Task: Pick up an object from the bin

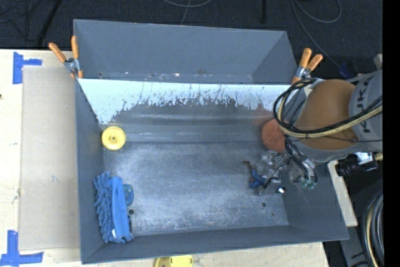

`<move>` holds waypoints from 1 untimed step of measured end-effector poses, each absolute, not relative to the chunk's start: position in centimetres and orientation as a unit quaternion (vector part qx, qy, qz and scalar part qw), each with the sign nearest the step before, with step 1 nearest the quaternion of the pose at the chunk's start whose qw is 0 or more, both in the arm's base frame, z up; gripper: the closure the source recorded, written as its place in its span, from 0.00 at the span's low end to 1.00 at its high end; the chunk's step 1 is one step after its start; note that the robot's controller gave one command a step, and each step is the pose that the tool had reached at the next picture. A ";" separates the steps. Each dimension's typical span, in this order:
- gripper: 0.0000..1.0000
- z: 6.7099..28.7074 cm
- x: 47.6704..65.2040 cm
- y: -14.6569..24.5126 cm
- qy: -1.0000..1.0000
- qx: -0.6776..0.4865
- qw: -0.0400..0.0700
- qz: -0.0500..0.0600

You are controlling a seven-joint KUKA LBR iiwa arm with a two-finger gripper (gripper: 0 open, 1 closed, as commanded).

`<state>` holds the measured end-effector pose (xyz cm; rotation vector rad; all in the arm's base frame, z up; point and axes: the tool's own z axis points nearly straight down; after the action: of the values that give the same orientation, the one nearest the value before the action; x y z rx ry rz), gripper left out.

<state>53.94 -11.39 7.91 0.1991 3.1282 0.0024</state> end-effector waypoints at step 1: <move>1.00 7.9 53.9 -11.4 0.998 0.063 0.004 0.001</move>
Offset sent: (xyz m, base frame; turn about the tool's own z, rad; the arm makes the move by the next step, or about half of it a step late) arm -0.0215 0.0268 0.0938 -0.0124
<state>53.94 -11.39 7.92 0.1974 3.1283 0.0021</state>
